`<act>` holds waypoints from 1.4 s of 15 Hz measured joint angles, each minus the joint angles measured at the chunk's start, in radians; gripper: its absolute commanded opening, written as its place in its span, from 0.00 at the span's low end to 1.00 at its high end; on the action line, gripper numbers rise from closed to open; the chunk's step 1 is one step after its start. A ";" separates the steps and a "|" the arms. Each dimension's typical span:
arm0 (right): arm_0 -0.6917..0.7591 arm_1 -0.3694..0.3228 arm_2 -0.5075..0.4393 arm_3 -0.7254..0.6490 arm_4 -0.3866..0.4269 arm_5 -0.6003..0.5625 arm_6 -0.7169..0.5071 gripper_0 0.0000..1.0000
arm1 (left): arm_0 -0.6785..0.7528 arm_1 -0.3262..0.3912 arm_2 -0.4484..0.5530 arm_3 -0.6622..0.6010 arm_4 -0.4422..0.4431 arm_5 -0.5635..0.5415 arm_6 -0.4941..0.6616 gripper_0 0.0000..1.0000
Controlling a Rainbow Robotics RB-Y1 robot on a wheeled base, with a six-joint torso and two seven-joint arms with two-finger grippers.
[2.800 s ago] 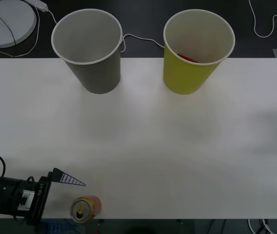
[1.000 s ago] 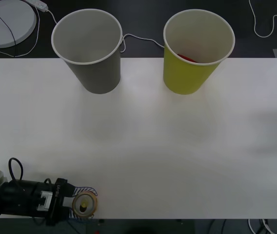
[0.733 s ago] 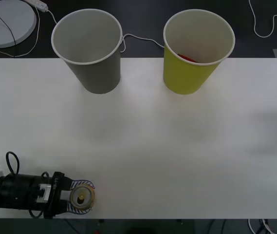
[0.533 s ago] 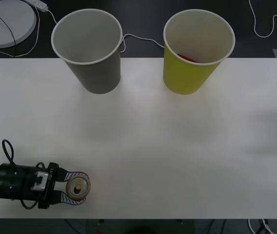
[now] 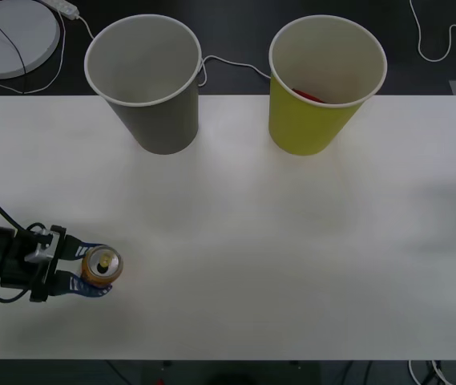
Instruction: Put the can into the green bin and the plastic bottle into the gray bin
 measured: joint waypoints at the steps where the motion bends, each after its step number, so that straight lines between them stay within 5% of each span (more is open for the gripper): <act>1: 0.000 0.000 0.000 0.000 0.000 0.000 0.000 1.00 | 0.001 0.022 0.026 -0.036 -0.028 0.001 0.054 0.00; 9: 0.000 0.000 0.000 0.000 0.000 0.000 0.000 1.00 | 0.001 0.174 0.187 -0.348 -0.222 -0.001 0.550 0.00; 21: 0.000 0.000 0.000 0.000 0.000 0.000 0.000 1.00 | -0.059 0.225 0.339 -0.778 -0.386 -0.013 1.152 0.00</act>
